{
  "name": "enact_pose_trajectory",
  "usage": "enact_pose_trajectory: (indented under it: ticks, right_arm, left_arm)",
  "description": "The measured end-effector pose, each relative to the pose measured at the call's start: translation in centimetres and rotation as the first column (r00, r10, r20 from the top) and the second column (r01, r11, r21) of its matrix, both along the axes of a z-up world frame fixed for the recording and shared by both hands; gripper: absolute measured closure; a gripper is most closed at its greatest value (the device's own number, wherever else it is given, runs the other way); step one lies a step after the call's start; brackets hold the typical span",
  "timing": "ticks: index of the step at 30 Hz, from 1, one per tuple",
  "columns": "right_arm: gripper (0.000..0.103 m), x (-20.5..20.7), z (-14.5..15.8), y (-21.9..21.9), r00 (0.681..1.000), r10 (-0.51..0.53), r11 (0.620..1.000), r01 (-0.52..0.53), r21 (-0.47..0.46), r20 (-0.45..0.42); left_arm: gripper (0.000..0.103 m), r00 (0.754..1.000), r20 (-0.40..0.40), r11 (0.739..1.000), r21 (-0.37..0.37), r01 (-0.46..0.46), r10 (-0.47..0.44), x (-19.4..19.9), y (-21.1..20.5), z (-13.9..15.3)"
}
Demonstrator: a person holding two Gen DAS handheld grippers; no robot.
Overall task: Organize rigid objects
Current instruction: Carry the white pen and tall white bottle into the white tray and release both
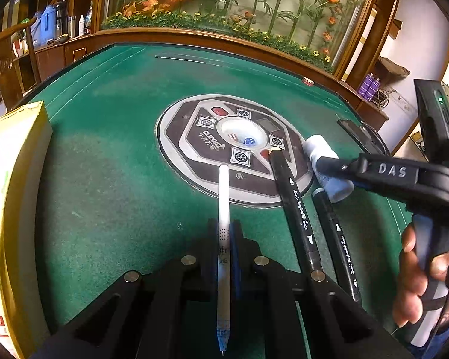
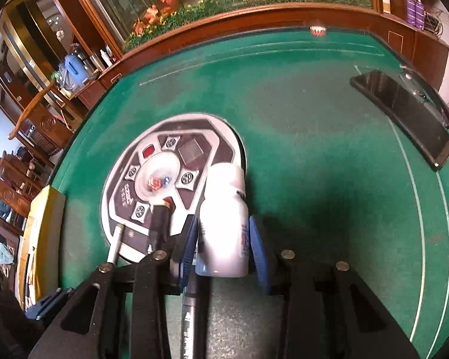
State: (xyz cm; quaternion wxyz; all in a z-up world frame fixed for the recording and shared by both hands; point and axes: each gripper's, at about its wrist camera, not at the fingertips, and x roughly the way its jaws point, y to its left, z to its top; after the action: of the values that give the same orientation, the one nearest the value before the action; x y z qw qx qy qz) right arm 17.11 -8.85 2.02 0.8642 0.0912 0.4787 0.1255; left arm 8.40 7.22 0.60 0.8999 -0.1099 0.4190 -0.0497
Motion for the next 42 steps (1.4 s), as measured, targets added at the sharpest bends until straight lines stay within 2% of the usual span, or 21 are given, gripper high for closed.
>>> enact_pose_trajectory:
  ticks: [7, 12, 17, 22, 26, 30, 37, 42]
  right_arm:
    - [0.070, -0.5, 0.3, -0.3, 1.000, -0.014, 1.000, 0.014, 0.011, -0.002]
    - [0.070, -2.2, 2.7, -1.3, 0.995, -0.052, 0.998, 0.049, 0.031, 0.091]
    - [0.070, -4.3, 3.3, 0.1, 0.994, 0.017, 0.995, -0.027, 0.098, 0.104]
    - [0.070, -5.9, 3.8, 2.6, 0.983, 0.103, 0.989, -0.117, 0.086, 0.149]
    - [0.070, -6.5, 3.3, 3.8, 0.981, 0.143, 0.983, -0.156, 0.097, 0.135]
    - [0.070, -7.0, 3.7, 4.6, 0.972, 0.170, 0.979, -0.185, 0.081, 0.164]
    - [0.070, -8.1, 4.2, 5.1, 0.960, 0.174, 0.979, -0.192, 0.066, 0.221]
    - [0.070, -8.1, 4.1, 5.2, 0.960, 0.177, 0.977, -0.198, 0.080, 0.215]
  left_arm:
    - [0.096, 0.999, 0.008, 0.999, -0.020, 0.037, -0.037, -0.3, -0.2, 0.0]
    - [0.096, 0.996, 0.084, 0.999, 0.014, 0.030, -0.031, -1.4, -0.6, 1.0]
    - [0.096, 0.985, 0.175, 0.995, 0.091, -0.028, 0.011, -2.4, -0.9, 2.3]
    - [0.096, 0.968, 0.240, 0.986, 0.128, -0.103, 0.070, -3.0, -0.3, 3.1]
    - [0.096, 0.945, 0.309, 0.971, 0.172, -0.163, 0.104, -4.0, -0.5, 3.7]
    - [0.096, 0.926, 0.358, 0.953, 0.222, -0.207, 0.118, -4.9, -1.1, 4.1]
    - [0.096, 0.904, 0.403, 0.928, 0.264, -0.263, 0.141, -5.9, -1.7, 4.3]
    - [0.096, 0.891, 0.434, 0.913, 0.295, -0.283, 0.136, -6.8, -2.2, 4.5]
